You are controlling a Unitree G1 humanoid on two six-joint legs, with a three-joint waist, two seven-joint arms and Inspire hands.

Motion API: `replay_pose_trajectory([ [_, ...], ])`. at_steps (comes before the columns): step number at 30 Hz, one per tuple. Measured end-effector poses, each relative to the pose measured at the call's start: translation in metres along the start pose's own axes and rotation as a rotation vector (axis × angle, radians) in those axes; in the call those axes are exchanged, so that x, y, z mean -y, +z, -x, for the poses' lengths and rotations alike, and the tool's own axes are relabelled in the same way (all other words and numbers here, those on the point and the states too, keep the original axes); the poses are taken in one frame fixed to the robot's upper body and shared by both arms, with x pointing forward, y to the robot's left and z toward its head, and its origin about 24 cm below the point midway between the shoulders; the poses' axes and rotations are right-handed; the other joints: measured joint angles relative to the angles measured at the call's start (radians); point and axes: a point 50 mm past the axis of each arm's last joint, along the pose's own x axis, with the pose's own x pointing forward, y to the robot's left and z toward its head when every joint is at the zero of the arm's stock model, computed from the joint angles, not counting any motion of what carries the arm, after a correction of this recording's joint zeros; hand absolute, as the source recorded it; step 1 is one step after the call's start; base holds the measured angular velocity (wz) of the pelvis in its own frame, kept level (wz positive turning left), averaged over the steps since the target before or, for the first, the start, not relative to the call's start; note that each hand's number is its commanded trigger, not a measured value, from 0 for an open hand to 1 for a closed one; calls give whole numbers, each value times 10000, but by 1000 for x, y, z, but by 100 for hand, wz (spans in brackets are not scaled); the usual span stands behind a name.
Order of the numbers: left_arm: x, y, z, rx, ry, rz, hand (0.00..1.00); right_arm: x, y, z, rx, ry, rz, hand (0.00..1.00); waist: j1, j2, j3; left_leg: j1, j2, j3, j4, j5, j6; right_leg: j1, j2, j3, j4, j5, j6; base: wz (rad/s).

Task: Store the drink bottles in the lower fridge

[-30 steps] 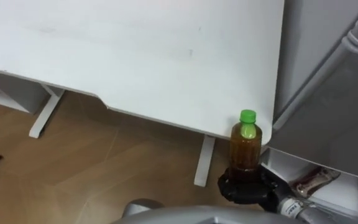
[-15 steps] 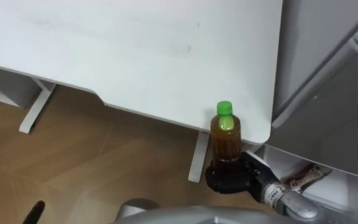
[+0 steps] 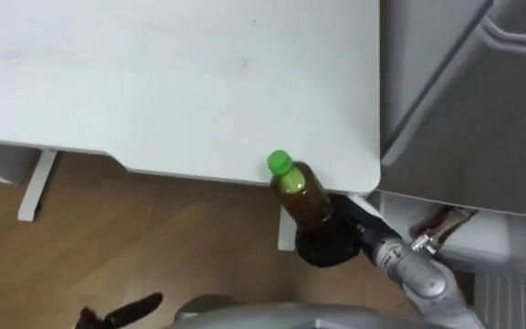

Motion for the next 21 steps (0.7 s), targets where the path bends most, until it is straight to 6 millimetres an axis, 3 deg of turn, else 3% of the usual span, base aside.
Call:
replay_pose_trajectory([
  [2,8,3,-2,-9,-798,-940,0,9,0,2,-83,-924,1043,100,-125,-16,0,20,-4,146,-9,4,8,-93,4,147,105,6,9,-20],
  [8,11,-1,-2,-530,-1756,-1443,0,24,4,8,468,-2707,3564,100,-364,-34,1,200,37,386,-55,5,9,-32,126,464,107,35,23,-12],
  [17,12,0,-3,-641,-2313,-1255,0,32,12,14,1493,-4985,3018,100,-662,32,-15,343,125,730,-57,3,5,-64,212,706,128,102,-24,-12],
  [21,14,1,-3,-764,-2369,-1290,0,36,12,19,1724,-6325,2270,100,-910,142,-85,360,129,820,-32,2,6,-74,211,740,141,179,-12,-9],
])
